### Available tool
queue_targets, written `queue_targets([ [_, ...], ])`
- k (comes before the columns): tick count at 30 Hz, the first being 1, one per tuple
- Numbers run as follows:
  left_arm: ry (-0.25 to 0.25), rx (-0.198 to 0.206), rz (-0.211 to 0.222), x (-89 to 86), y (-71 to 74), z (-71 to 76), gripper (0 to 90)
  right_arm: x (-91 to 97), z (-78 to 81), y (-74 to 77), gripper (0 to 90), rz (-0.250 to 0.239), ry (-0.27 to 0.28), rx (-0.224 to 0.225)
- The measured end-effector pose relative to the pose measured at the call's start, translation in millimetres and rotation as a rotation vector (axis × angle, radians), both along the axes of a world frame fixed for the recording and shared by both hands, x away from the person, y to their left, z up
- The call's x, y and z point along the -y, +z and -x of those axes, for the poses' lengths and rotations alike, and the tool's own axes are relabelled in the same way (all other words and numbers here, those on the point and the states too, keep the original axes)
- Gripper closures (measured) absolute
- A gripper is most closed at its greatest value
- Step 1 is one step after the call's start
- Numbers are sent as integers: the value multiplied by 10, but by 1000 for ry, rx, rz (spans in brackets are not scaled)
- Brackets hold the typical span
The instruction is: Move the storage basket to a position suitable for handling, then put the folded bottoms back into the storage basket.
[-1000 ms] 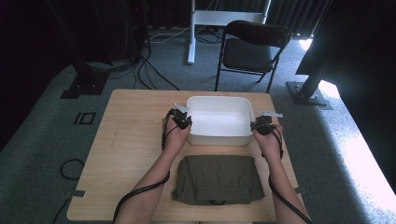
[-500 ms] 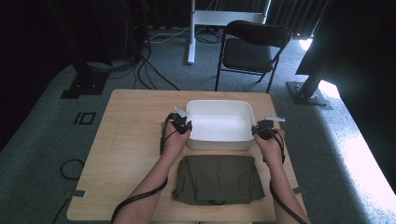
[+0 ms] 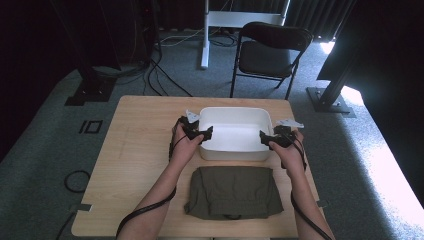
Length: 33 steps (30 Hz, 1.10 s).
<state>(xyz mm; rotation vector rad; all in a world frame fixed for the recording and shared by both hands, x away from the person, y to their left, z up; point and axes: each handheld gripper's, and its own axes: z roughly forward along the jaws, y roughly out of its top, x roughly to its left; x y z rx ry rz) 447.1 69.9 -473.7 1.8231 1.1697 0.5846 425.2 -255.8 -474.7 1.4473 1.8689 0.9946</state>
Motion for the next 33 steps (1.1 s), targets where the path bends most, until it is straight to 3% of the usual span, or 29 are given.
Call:
queue_targets([
  [2,3,-22,64,-8,33,7,270,-3,0,8,143,-39,13,3],
  [3,0,-39,65,-13,51,17,270,2,2,17,144,-47,29,-1],
  [4,-14,-21,31,-9,70,36,269,1,4,26,143,-55,39,3],
  [6,-42,18,4,-7,89,78,215,-6,17,50,139,-58,54,13],
  [7,-50,17,4,-14,96,97,171,-11,27,69,136,-56,61,18],
  [11,-62,30,17,-71,136,187,171,-12,49,110,135,-59,76,22],
  [17,-90,29,-24,-194,211,310,171,-25,138,220,135,-61,116,40],
  [25,-131,5,14,-318,318,476,171,-36,254,258,132,-76,152,47],
  [26,-143,18,15,-331,330,542,171,-34,310,261,132,-81,165,52],
  [31,-173,18,14,-355,314,692,171,-22,432,246,128,-84,187,57],
  [33,-188,-1,16,-366,284,754,171,-12,525,213,128,-92,196,61],
])
